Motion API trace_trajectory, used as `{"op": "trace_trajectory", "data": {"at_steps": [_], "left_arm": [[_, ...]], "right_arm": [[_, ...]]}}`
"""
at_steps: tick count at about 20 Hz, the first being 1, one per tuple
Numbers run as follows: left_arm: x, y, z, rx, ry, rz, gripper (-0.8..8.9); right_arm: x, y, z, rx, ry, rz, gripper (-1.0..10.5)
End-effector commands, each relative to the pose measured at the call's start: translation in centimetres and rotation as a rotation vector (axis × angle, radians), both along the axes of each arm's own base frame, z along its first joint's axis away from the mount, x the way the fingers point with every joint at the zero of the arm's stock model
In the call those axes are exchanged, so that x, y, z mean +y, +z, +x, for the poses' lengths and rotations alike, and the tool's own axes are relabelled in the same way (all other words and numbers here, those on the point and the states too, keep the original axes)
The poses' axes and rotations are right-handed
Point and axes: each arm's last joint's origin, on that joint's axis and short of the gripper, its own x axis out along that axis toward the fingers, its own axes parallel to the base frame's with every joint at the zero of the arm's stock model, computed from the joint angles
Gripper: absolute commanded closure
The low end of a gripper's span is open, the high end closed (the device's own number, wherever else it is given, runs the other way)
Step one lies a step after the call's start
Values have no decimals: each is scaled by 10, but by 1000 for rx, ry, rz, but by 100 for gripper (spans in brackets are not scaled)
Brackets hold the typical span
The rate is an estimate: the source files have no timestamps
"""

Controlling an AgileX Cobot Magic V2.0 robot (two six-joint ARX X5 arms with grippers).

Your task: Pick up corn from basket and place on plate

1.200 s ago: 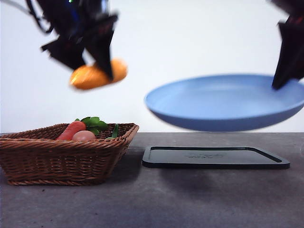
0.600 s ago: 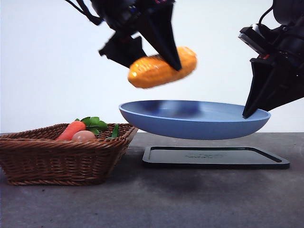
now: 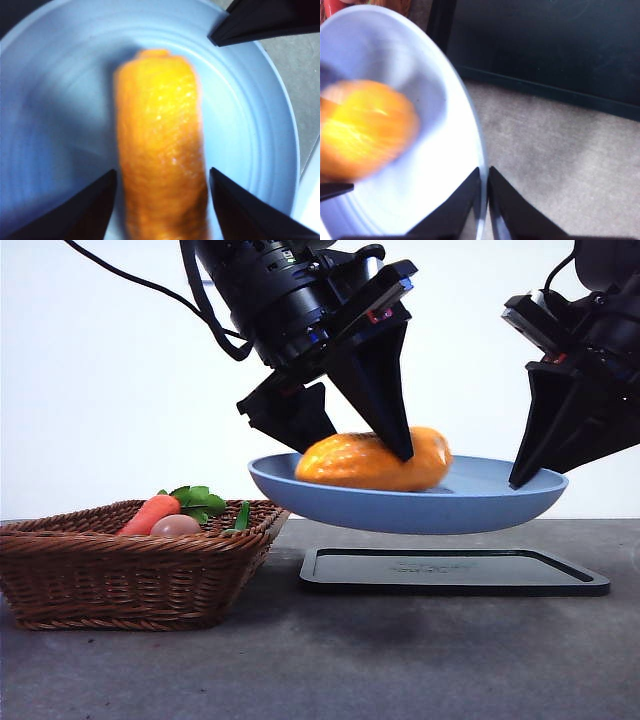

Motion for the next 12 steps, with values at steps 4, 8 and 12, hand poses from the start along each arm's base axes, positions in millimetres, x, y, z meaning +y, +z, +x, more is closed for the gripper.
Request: {"op": "trace_trajectory", "data": {"at_steps": [4,8,12], "left_arm": [[-6,4,0,12,10,-4,461],[-7,25,2,4,9,-13,461],[-8,52,3,-15,7,-30,461]], "right_arm": [[2,4,5,-20,2,5,944],[2,4,5,-23,1,5,944],[-1,4,9,-43,-14,2,944]]}}
